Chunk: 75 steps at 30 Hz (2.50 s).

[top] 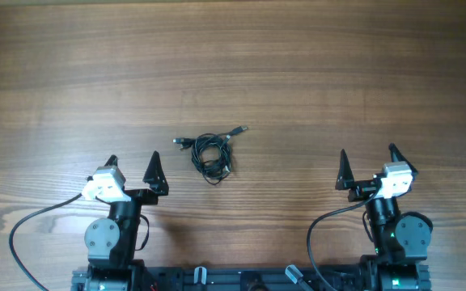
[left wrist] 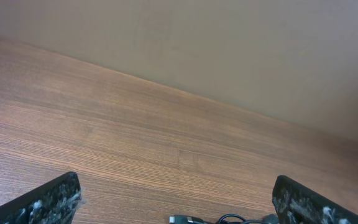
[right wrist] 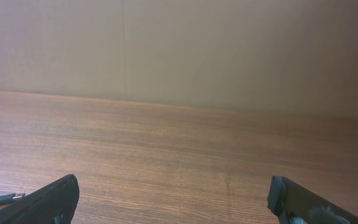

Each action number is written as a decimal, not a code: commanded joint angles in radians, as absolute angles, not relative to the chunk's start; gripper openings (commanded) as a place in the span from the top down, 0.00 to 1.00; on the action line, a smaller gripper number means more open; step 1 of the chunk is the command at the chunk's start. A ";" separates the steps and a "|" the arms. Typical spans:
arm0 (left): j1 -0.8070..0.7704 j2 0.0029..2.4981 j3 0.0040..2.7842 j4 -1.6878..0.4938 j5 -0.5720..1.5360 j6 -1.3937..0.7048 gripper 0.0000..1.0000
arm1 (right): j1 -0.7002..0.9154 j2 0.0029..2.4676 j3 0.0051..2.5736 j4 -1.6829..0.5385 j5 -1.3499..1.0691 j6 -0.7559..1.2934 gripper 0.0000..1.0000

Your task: Untangle cables

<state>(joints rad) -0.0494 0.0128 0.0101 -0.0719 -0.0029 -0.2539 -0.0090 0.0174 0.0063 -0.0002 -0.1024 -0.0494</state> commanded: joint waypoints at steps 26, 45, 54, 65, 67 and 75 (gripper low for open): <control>-0.041 0.005 0.006 -0.074 -0.009 -0.266 0.00 | -0.003 0.007 0.005 0.002 -0.081 -0.034 0.00; -0.041 0.005 0.006 -0.074 -0.009 -0.266 0.00 | -0.003 0.007 0.005 0.002 -0.081 -0.034 0.00; -0.041 0.005 0.006 -0.074 -0.009 -0.267 0.00 | -0.003 0.007 0.005 0.002 -0.081 -0.034 0.00; -0.041 0.006 0.006 -0.074 -0.008 -0.266 0.00 | -0.003 0.007 0.005 0.002 -0.081 -0.034 0.00; -0.041 0.007 0.006 -0.074 -0.009 -0.266 0.00 | -0.003 0.007 0.005 0.002 -0.081 -0.034 0.00; -0.041 0.011 0.013 -0.089 0.044 -0.266 0.00 | -0.003 0.007 0.005 0.002 -0.081 -0.034 0.00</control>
